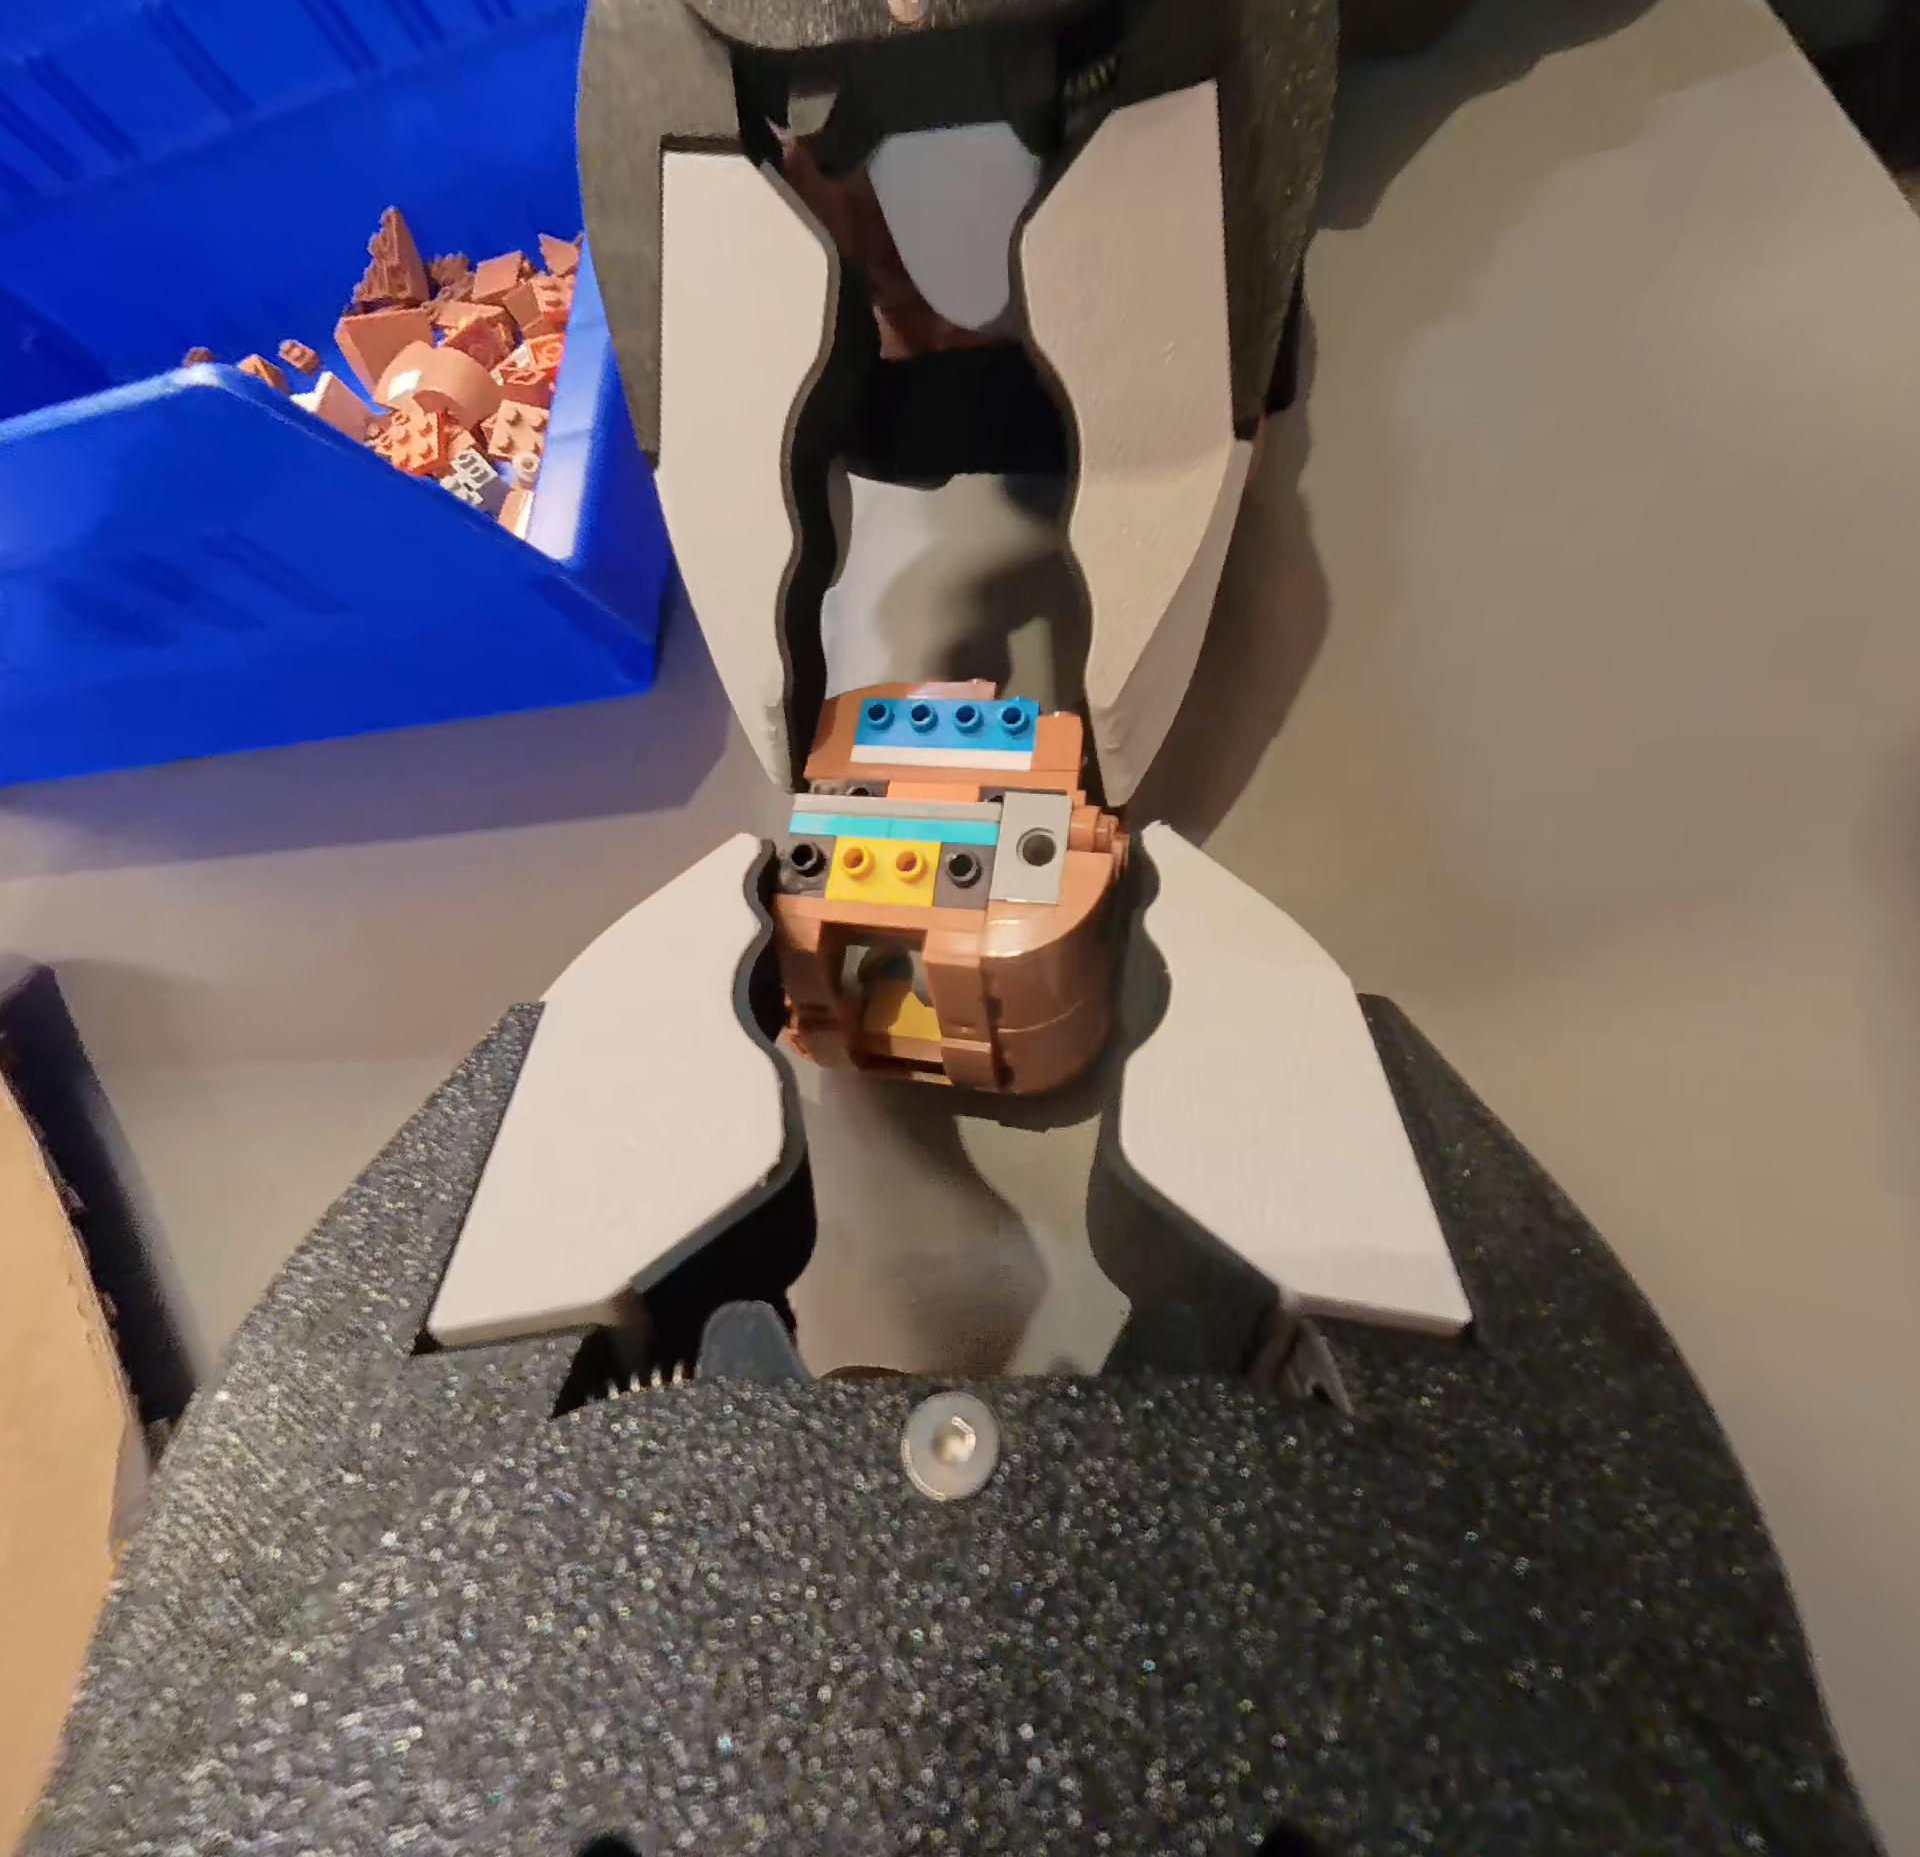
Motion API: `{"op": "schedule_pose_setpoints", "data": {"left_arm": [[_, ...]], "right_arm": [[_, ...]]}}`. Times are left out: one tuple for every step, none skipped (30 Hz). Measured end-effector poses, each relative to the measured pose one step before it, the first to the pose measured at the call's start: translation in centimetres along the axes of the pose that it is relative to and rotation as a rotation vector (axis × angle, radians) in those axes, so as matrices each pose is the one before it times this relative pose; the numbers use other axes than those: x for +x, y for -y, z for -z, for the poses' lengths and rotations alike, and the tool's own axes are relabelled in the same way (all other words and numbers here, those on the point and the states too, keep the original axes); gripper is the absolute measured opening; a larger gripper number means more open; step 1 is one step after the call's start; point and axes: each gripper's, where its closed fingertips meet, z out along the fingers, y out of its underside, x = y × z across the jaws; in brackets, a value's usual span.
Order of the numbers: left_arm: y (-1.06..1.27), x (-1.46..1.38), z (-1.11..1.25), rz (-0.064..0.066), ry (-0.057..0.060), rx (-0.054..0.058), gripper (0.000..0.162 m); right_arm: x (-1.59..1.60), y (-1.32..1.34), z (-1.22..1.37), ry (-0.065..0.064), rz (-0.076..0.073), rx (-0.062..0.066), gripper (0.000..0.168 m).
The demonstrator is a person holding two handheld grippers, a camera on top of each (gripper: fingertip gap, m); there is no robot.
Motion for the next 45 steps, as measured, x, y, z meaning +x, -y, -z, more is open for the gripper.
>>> {"op": "schedule_pose_setpoints", "data": {"left_arm": [[0.029,-0.032,-0.017,0.0004,-0.0005,0.0076,0.063],[-0.026,-0.057,0.035,0.0059,-0.0035,0.0046,0.063],[-0.003,-0.022,0.014,0.0127,-0.0086,0.0064,0.063],[0.024,0.018,0.001,0.0009,-0.0047,0.0086,0.062],[0.034,0.02,-0.031,-0.0029,-0.0022,0.0078,0.062],[0.035,0.058,-0.035,-0.0007,-0.0043,0.0059,0.062],[0.016,0.01,-0.013,0.0001,-0.0019,0.003,0.062],[-0.003,0.006,-0.005,0.0016,-0.0016,0.0018,0.062],[0.014,0.029,-0.01,-0.0002,-0.0028,0.0027,0.062],[0.022,0.073,-0.005,-0.0013,-0.0053,0.0035,0.062],[0.038,0.093,-0.012,-0.0029,-0.005,0.0021,0.062],[0.059,0.093,-0.055,-0.0044,-0.0044,0.0018,0.061],[0.063,0.037,-0.072,-0.0026,-0.0012,0.0032,0.061],[0.062,0.011,-0.093,0.0021,-0.001,0.0047,0.061],[0.056,0.024,-0.071,-0.0002,-0.0019,0.0038,0.061],[0.047,0.038,-0.047,0.0017,-0.0024,0.005,0.061],[0.043,0.044,-0.035,0.0012,-0.0031,0.0056,0.061],[0.049,0.061,-0.047,-0.0006,-0.0022,0.0056,0.061],[0.043,0.075,-0.042,-0.0016,-0.0036,0.0065,0.061],[0.028,0.143,0.028,-0.0018,-0.0119,0.0071,0.061],[0.06,0.183,0.014,-0.0003,-0.0155,0.0103,0.061],[0.044,0.11,-0.041,-0.0019,-0.0073,0.0027,0.061],[0.03,0.01,-0.062,0.0021,-0.0011,-0.0008,0.061],[0.003,0.028,0.024,0.0017,-0.006,0.0038,0.061],[0.006,0.034,0.036,0.0013,-0.0045,0.0029,0.061],[0.002,0.043,0.023,-0.0012,-0.0021,0.0014,0.061],[0.006,0.045,0.021,-0.0011,-0.0022,0.0017,0.061],[0.002,0.007,0.001,-0.0003,0.0008,-0.0002,0.061],[-0.007,-0.035,0.004,0.0011,0.0033,-0.0005,0.061],[-0.058,-0.183,0.02,0.0038,0.0141,-0.0033,0.061],[-0.06,-0.113,0.044,0.0048,0.0083,-0.0042,0.061],[-0.071,-0.087,0.073,-0.0012,0.0075,-0.0063,0.061],[-0.136,-0.146,0.111,-0.0018,0.0092,-0.0119,0.061],[-0.187,-0.191,0.119,-0.0004,0.0109,-0.0165,0.061],[-0.142,-0.16,0.124,0.0032,0.0079,-0.014,0.061],[-0.107,-0.061,0.099,0.0004,0.0036,-0.0106,0.061],[-0.048,-0.019,0.043,-0.0027,0.004,-0.0072,0.061],[-0.041,-0.031,0.022,0.0009,0.0038,-0.0069,0.061],[-0.11,-0.152,0.055,0.0057,0.0089,-0.0115,0.061],[-0.165,-0.283,0.109,0.0053,0.0144,-0.0131,0.061],[-0.169,-0.212,0.119,0.0026,0.0108,-0.0106,0.061],[-0.092,-0.095,0.087,0.0027,0.0054,-0.0069,0.061],[-0.05,-0.031,0.034,0.0035,0.0012,-0.0034,0.061],[-0.01,-0.001,-0.004,0.002,0.0002,-0.0031,0.061],[-0.014,-0.005,0.005,0.0006,0.0005,-0.0031,0.061]], "right_arm": [[0.017,0.056,0.008,-0.0048,0.0041,0.0035,0.052],[0.039,0.094,0.009,-0.0076,0.006,0.0061,0.052],[0.014,0.129,0.005,-0.008,0.0087,0.0076,0.051],[-0.02,0.09,-0.008,-0.0059,0.0086,0.0046,0.051],[-0.037,0.002,-0.013,-0.0012,0.0061,-0.001,0.051],[-0.034,-0.017,-0.006,0.003,0.0012,-0.0011,0.051],[-0.007,-0.013,0.007,0.0035,-0.0019,-0.0001,0.051],[-0.009,-0.016,0.016,0.002,-0.0007,-0.0004,0.051],[-0.052,-0.024,0.03,0.0026,0.0039,-0.0001,0.051],[-0.066,-0.031,0.055,0.0038,0.0076,0.0006,0.05],[-0.091,-0.047,0.076,0.0064,0.0056,0.0006,0.051],[-0.061,-0.068,0.094,0.0069,0.0035,0.0004,0.051],[-0.016,-0.056,0.105,0.0045,-0.0004,0.0005,0.05],[-0.017,-0.065,0.1,0.0035,-0.0023,0.0005,0.051],[-0.018,-0.047,0.091,0.0032,-0.0014,0.0004,0.051],[-0.036,-0.038,0.064,0.003,-0.0007,0.0004,0.051],[-0.046,-0.026,0.069,0.0037,0.0002,0.0006,0.051],[-0.076,-0.04,0.082,0.0051,0.0013,0.0009,0.051],[-0.157,-0.016,0.13,0.0132,0.0021,0.0034,0.051],[-0.253,0.004,0.191,0.0259,-0.0049,0.0073,0.052],[-0.221,0.015,0.171,0.0253,-0.0102,0.0073,0.052],[-0.079,-0.05,0.084,0.0118,-0.0058,-0.0002,0.052],[-0.026,-0.022,0.021,0.0044,0.0002,-0.0008,0.052],[-0.034,0.04,0.011,0.006,-0.0011,0.003,0.052],[-0.062,0.034,0.027,0.0073,-0.0027,0.0034,0.052],[-0.062,0.029,0.033,0.0052,0.0005,0.0029,0.051],[-0.038,0.022,0.013,0.0005,0.0039,0.0017,0.051],[0.016,0.005,0.006,-0.0034,0.0031,0.0007,0.051],[0.12,-0.001,0.006,-0.0129,0.0017,-0.0002,0.051],[0.187,-0.016,0.025,-0.0197,0.0029,-0.0011,0.05],[0.138,-0.011,0.015,-0.0184,0.0069,-0.0007,0.05],[0.143,-0.04,0.015,-0.0202,0.0102,-0.0022,0.049],[0.203,-0.083,-0.01,-0.0233,0.0112,-0.0053,0.048],[0.199,-0.088,-0.007,-0.0222,0.01,-0.0057,0.048],[0.124,-0.057,0.011,-0.0158,0.0076,-0.0034,0.047],[0.046,-0.018,0.016,-0.0092,0.0053,-0.0008,0.046],[0.027,-0.018,0.03,-0.0065,0.0029,-0.0004,0.045],[0.034,-0.058,0.043,-0.0055,0.0003,-0.0032,0.041],[0.022,-0.174,0.061,-0.0035,0.0018,-0.01,0.022],[0.155,-0.27,0.039,-0.0134,0.0033,-0.0148,0.01],[0.163,-0.232,-0.006,-0.0139,0.0033,-0.015,0.01],[-0.092,-0.202,-0.032,0.0036,0.0057,-0.0149,0.01],[-0.103,-0.176,-0.086,0.0031,0.006,-0.0142,0.01],[0.028,-0.129,-0.078,-0.0064,0.0048,-0.0121,0.01],[0.035,-0.142,-0.054,-0.0059,0.0047,-0.0113,0.01]]}}
